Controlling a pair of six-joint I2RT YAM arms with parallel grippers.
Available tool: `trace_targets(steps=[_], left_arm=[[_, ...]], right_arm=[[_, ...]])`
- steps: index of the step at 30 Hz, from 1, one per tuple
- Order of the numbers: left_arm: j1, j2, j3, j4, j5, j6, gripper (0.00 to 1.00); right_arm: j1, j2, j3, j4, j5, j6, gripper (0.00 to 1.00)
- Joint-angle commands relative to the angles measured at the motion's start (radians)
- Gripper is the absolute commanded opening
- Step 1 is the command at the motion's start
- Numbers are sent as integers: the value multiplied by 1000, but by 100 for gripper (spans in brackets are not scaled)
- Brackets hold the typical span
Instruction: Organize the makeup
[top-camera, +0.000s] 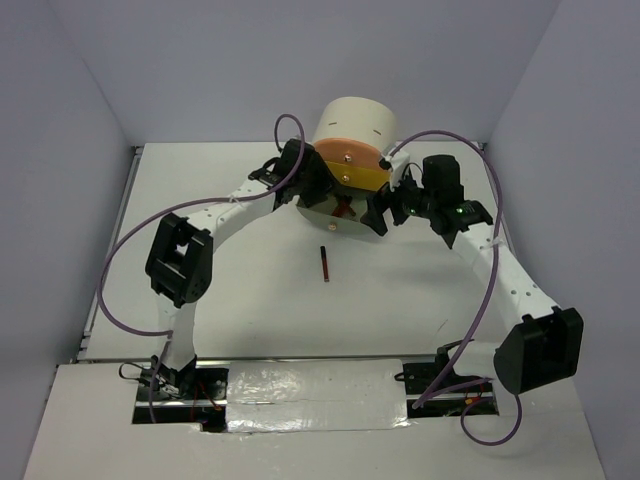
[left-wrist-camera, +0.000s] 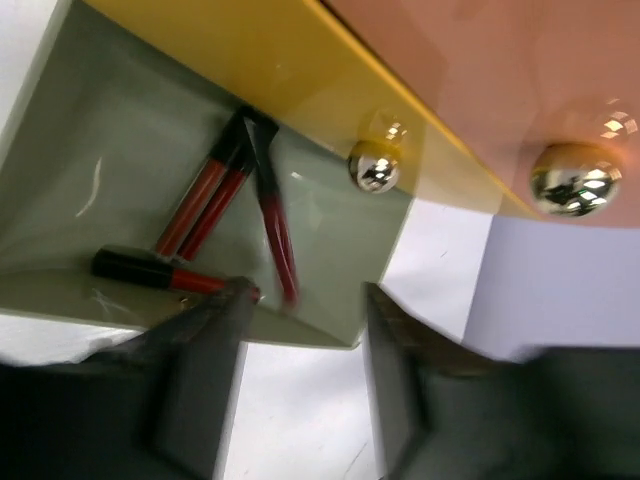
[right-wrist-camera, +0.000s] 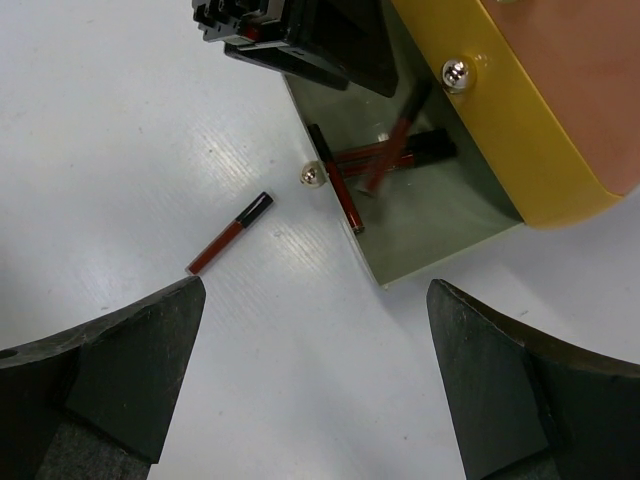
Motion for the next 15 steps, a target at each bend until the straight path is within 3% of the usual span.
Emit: trace_targets(steps=[1, 9, 12, 15], left_arm=[[4, 6, 41, -33, 13, -32, 67], [4, -52, 16, -56, -16, 13, 67], [4, -156, -23, -94, -96, 95, 60], [8, -291, -129, -116, -199, 149, 48]], right_arm=[[-8, -33, -18, 51, -6, 29, 100], [21, 7, -28, 34, -79, 61, 100], [92, 44, -38, 25, -59, 88, 100], [161, 79, -61, 60, 71, 150, 100]])
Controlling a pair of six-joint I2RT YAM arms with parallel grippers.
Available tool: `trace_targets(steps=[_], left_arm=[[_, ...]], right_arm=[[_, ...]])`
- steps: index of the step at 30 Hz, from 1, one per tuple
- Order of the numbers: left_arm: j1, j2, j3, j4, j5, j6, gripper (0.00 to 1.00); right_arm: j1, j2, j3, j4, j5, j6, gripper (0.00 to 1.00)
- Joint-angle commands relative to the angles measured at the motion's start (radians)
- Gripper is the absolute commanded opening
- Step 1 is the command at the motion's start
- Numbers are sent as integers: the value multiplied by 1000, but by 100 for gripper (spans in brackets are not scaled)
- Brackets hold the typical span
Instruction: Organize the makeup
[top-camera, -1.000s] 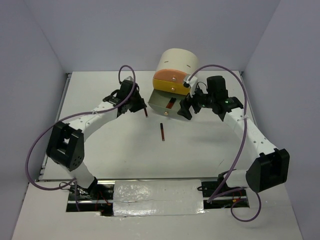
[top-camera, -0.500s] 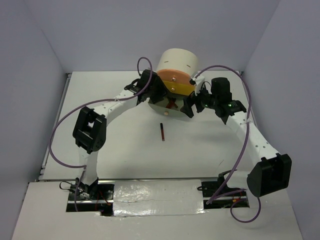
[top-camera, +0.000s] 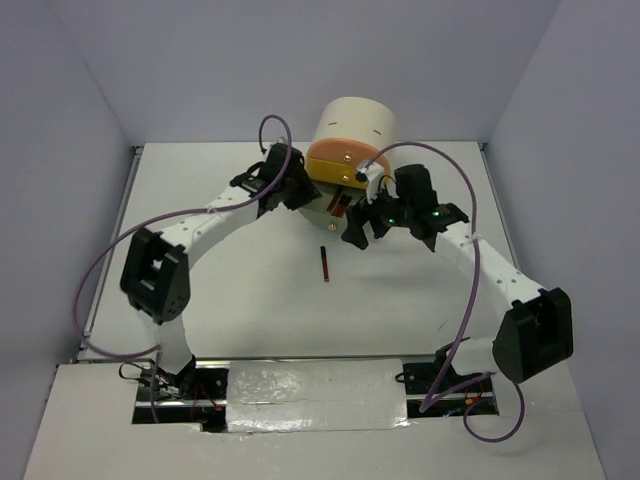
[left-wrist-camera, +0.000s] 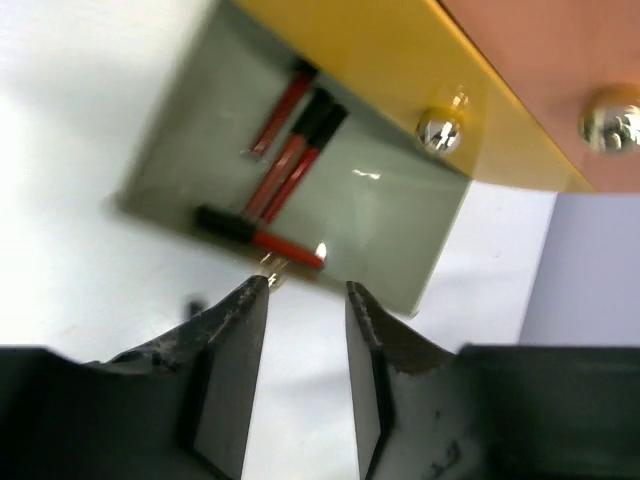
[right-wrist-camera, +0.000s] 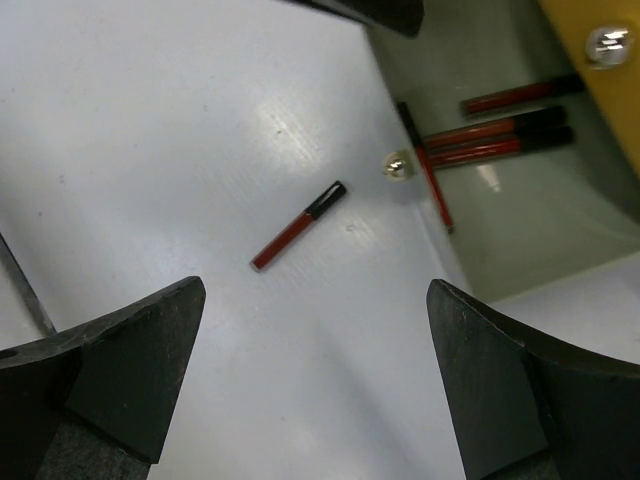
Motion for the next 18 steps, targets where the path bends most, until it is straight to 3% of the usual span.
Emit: trace_targets(steps=[1, 4, 8, 11, 12, 13, 18], left_arm=[[13, -213, -119, -23, -125, 99, 43], [41, -375, -285, 1, -162, 119, 34], [70, -570, -495, 60, -178, 154, 33], [93, -696, -632, 60, -208, 160, 44], [99, -749, -661, 52, -225, 145, 56], [105, -774, -711, 41, -234, 134, 61], [125, -929, -847, 28, -251, 91, 66]], right_arm=[[110, 50, -27, 59, 119, 105, 100], [190, 102, -24, 79, 240, 146, 100], [265, 202, 22, 58, 328, 196, 100], [314, 283, 59, 35, 369, 233, 99], [325, 318, 71, 32, 380, 239, 96], [333, 335, 81, 25, 383, 242, 94], [354, 455, 136, -15, 405, 285, 75]])
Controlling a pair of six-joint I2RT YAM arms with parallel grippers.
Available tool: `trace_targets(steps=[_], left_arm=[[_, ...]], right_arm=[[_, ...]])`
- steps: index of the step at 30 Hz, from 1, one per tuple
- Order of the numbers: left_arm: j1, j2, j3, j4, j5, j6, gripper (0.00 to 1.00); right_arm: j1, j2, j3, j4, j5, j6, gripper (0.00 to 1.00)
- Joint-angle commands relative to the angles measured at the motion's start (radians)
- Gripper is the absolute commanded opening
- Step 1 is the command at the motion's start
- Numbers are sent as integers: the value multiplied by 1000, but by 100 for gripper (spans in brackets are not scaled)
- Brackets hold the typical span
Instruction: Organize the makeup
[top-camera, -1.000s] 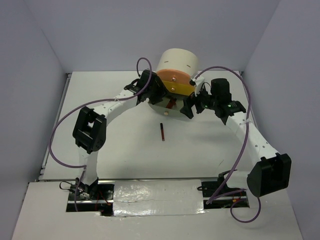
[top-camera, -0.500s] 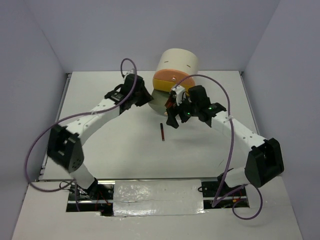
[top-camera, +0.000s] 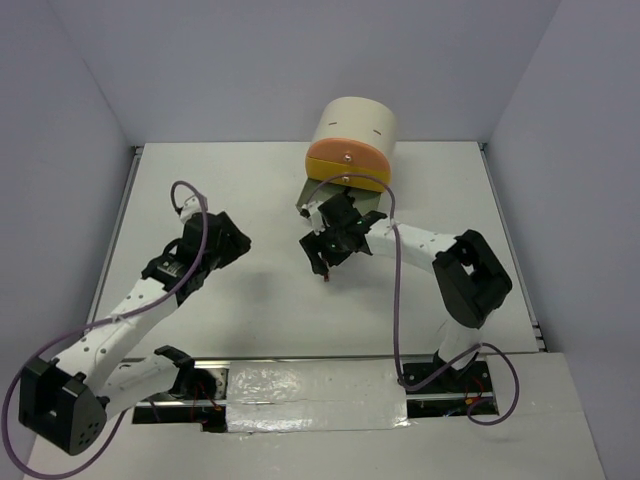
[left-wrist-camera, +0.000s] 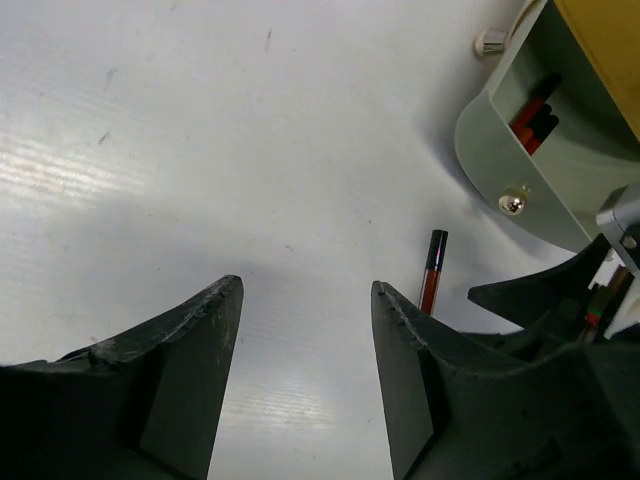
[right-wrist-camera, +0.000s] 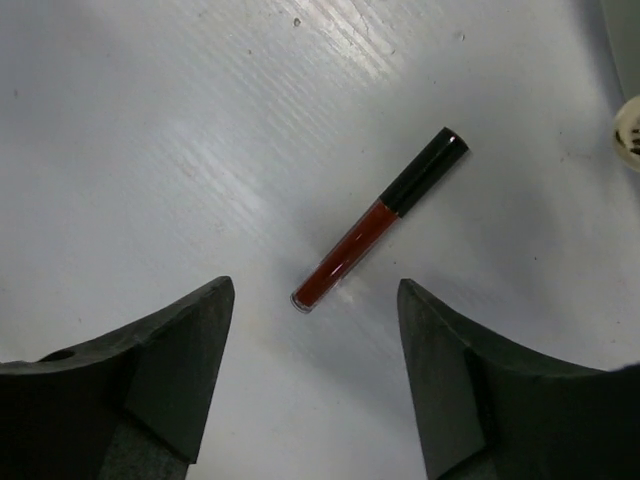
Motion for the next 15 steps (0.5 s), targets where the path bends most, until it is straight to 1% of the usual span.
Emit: trace_targets(steps=[1, 2, 4, 10, 15], left_arm=[[9, -85, -47, 24, -42, -40, 67], [9, -113, -72, 17, -46, -48, 67], [9, -149, -95, 12, -52, -66, 67], [9, -206, -150, 18, -40, -96, 67], [9, -229, -152, -5, -54, -100, 67]], right_arm=[[8, 48, 81, -21, 48, 52, 72], [8, 69, 96, -23, 56, 59, 66], [8, 91, 125, -33, 56, 61, 61], [13, 173, 167, -47, 139, 73, 50], [20, 201, 165, -43, 170, 75, 48]])
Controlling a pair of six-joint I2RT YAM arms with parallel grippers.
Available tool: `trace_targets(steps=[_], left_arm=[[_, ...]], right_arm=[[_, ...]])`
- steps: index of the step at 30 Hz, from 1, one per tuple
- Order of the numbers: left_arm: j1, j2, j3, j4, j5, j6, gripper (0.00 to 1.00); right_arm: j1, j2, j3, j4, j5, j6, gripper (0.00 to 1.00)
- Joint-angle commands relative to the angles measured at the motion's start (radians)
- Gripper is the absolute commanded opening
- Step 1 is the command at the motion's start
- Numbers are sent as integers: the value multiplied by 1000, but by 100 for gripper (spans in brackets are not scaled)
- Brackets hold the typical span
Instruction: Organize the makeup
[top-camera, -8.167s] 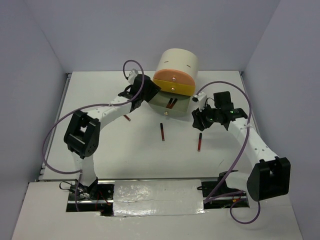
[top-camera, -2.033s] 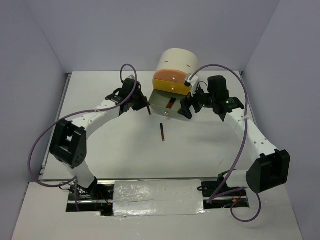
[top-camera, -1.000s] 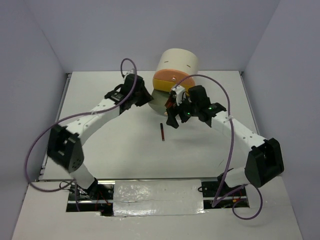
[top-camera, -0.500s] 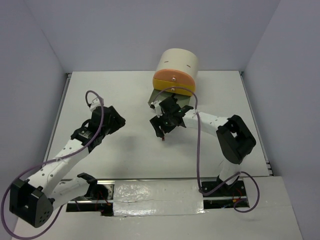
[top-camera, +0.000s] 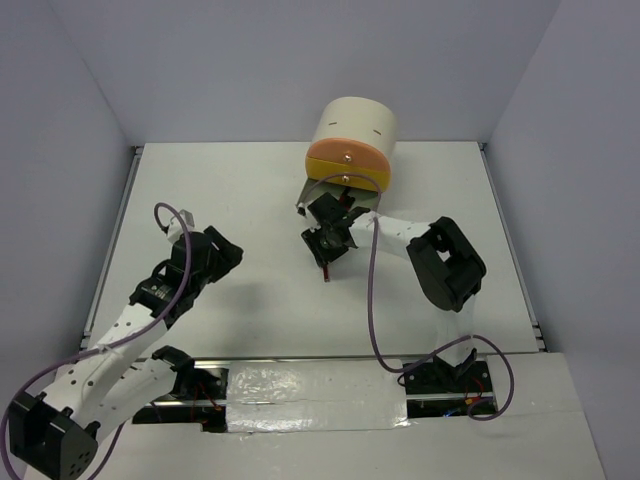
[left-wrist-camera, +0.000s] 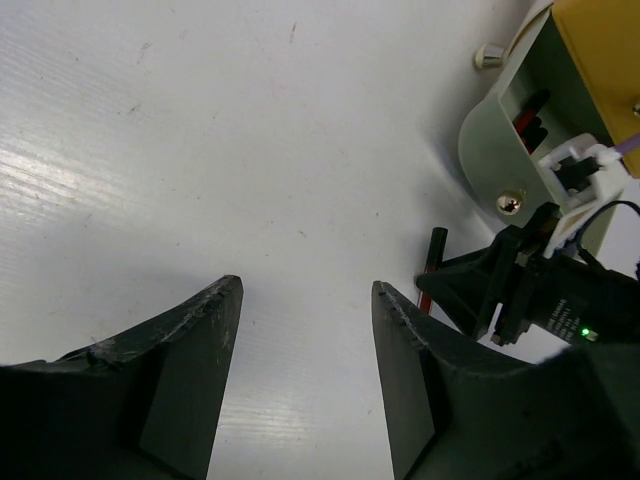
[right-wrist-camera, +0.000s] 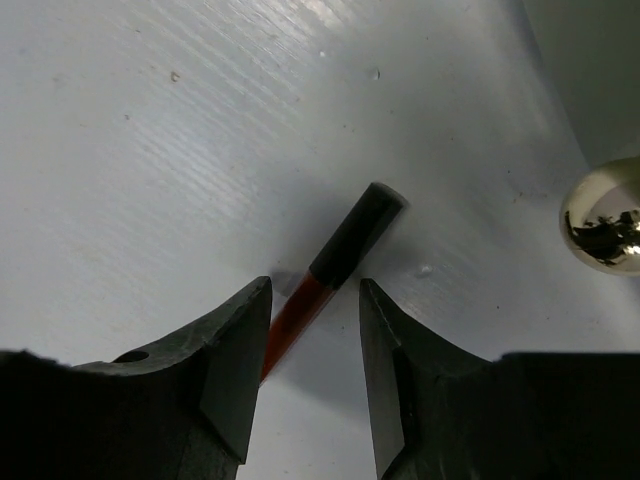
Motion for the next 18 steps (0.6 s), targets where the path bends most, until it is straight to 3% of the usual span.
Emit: trace_targets(steps=[1, 7, 18], left_arm=[[4, -31, -3, 10, -24, -24, 67], [4, -41, -20, 13, -19, -33, 67], [4, -45, -75, 53, 4, -59, 67]], right_arm=[[12, 19, 37, -12, 47, 16, 48], [23, 49, 36, -15, 67, 7, 44], [32, -10, -26, 16, 54, -59, 21]])
